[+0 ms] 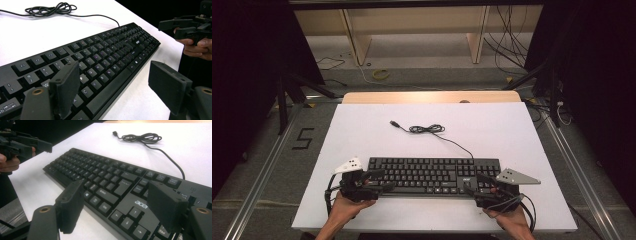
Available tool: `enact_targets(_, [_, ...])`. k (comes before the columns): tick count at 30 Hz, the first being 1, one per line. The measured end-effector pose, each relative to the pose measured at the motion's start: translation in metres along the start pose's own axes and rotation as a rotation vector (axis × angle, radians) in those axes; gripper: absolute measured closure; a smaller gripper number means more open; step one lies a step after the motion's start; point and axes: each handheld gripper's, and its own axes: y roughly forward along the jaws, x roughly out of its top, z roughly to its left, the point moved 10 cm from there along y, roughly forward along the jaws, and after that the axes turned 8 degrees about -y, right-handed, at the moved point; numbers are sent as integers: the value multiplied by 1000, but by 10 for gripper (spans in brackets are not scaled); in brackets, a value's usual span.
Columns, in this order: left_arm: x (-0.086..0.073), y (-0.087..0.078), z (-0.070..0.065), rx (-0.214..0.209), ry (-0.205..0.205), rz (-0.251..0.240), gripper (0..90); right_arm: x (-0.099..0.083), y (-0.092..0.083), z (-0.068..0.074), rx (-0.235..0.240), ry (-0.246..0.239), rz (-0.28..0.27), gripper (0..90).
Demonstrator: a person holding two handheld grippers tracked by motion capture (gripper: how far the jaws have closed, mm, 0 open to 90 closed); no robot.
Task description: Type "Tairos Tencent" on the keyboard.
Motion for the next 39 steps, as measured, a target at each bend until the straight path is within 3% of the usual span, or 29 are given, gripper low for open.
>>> enact_targets(20, [0,0,4,16,-6,7,251,11,8,6,18,3,8,321])
enact_targets(28, [-1,-2,11,50,-24,11,257,22,32,14,46,-14,52,355])
enact_targets(39, [-4,-5,24,127,-29,45,302,34,65,28,77,-48,118,432])
